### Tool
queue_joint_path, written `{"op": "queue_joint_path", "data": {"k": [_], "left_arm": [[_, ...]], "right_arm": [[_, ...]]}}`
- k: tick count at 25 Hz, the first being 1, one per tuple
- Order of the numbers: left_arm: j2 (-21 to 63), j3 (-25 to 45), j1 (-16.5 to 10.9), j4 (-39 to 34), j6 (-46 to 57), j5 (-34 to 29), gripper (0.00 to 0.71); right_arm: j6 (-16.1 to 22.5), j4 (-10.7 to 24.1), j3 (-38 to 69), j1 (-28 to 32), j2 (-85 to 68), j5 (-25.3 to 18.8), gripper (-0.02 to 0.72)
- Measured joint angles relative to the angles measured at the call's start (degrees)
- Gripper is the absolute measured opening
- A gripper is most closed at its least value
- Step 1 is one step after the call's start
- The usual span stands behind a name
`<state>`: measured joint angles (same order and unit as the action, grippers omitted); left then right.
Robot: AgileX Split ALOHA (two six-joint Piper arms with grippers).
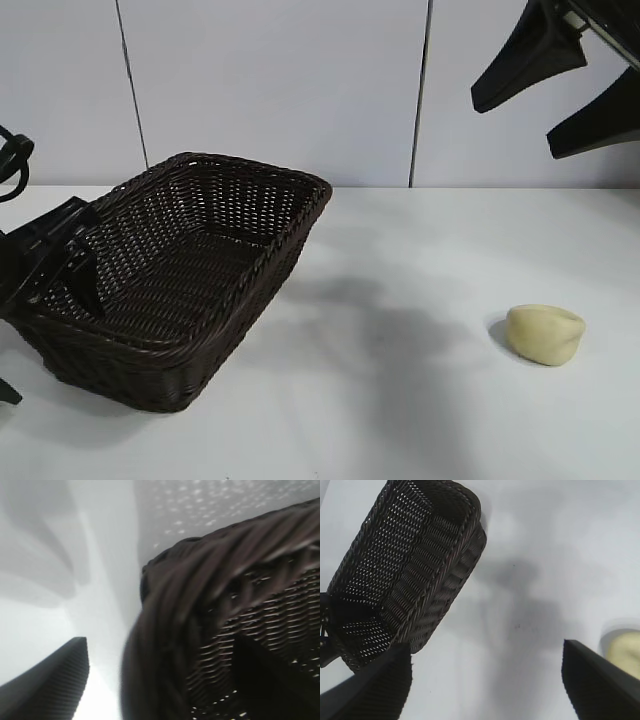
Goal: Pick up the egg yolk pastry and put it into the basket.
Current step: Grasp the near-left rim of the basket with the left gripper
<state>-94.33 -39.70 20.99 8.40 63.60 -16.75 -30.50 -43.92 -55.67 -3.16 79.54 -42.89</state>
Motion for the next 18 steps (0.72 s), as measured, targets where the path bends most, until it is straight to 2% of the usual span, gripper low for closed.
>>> {"op": "queue_joint_path", "data": {"k": [15, 18], "left_arm": [[0.0, 0.0, 0.0, 0.0, 0.0, 0.0, 0.546], [0.0, 0.0, 0.0, 0.0, 0.0, -0.05, 0.507]], "right_arm": [[0.0, 0.0, 0.0, 0.0, 0.0, 0.0, 0.591], [0.0, 0.0, 0.0, 0.0, 0.0, 0.0, 0.591]]}}
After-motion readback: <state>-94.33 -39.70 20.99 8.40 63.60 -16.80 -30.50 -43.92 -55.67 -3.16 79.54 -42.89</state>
